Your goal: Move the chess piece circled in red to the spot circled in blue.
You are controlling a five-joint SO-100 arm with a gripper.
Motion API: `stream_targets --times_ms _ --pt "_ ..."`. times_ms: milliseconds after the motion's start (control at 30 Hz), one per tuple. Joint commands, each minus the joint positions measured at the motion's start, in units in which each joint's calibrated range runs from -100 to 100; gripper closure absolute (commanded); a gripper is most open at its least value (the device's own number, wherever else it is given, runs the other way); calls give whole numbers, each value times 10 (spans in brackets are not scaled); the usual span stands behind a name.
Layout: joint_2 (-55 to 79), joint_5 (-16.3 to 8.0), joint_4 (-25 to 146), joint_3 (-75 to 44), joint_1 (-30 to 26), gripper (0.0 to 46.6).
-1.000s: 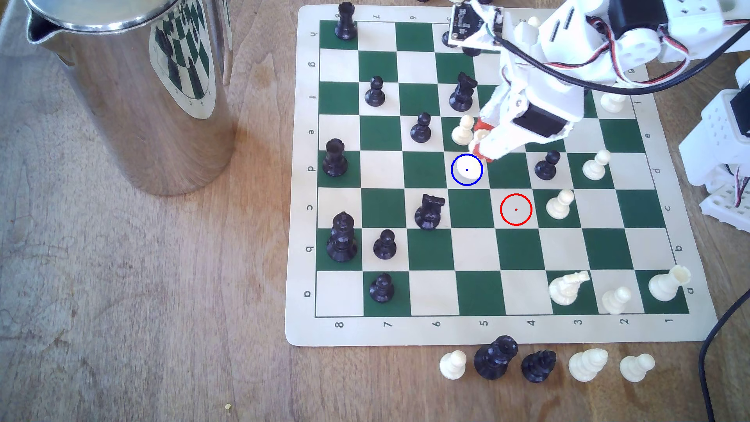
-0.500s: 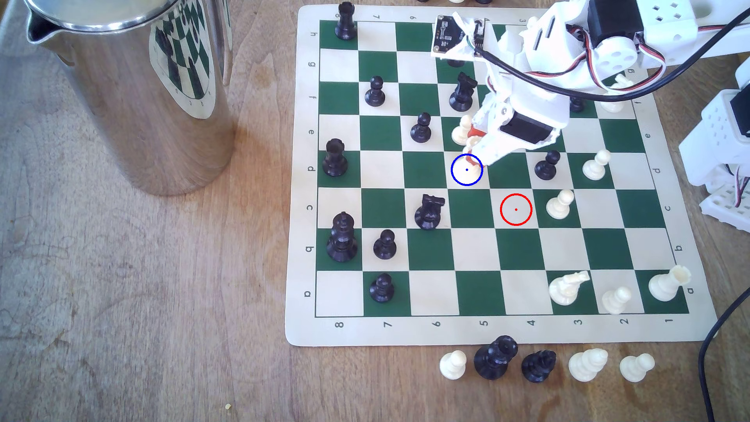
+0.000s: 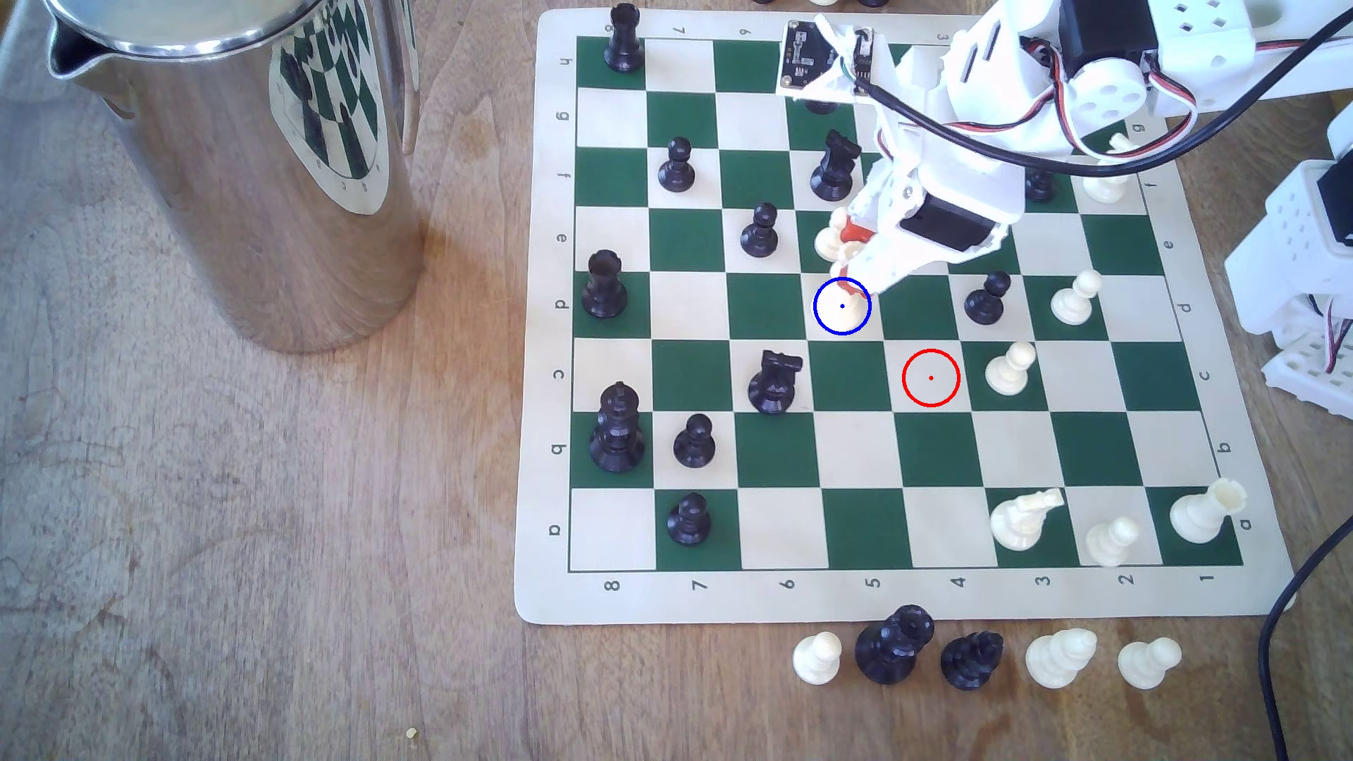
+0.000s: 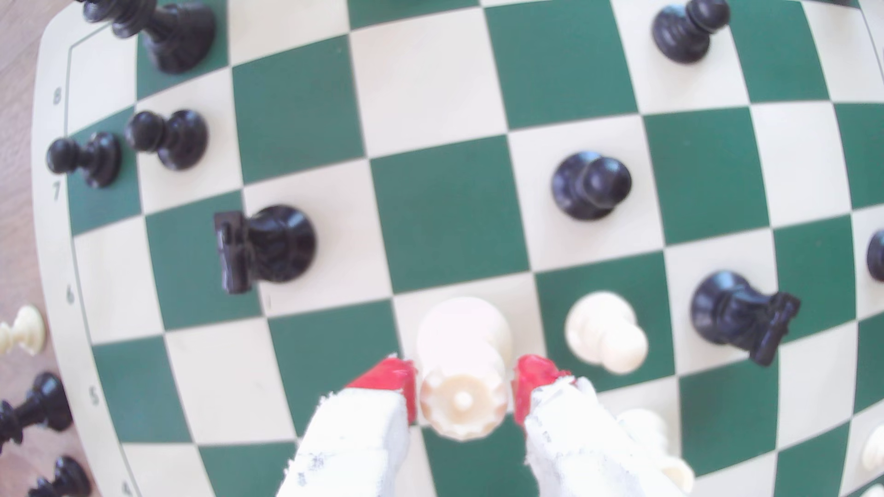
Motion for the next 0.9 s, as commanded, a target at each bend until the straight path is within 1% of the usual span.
stream_targets --times_ms 0,133,367,500,600,867 --pt "-7 3 5 -38 0 342" --pt "-7 4 11 -36 -1 316" --pt "-21 6 38 -36 -5 312" --pt "-71 4 73 -36 -6 299" --pt "-122 6 123 -33 -15 297" --pt "-239 4 198 18 -44 292"
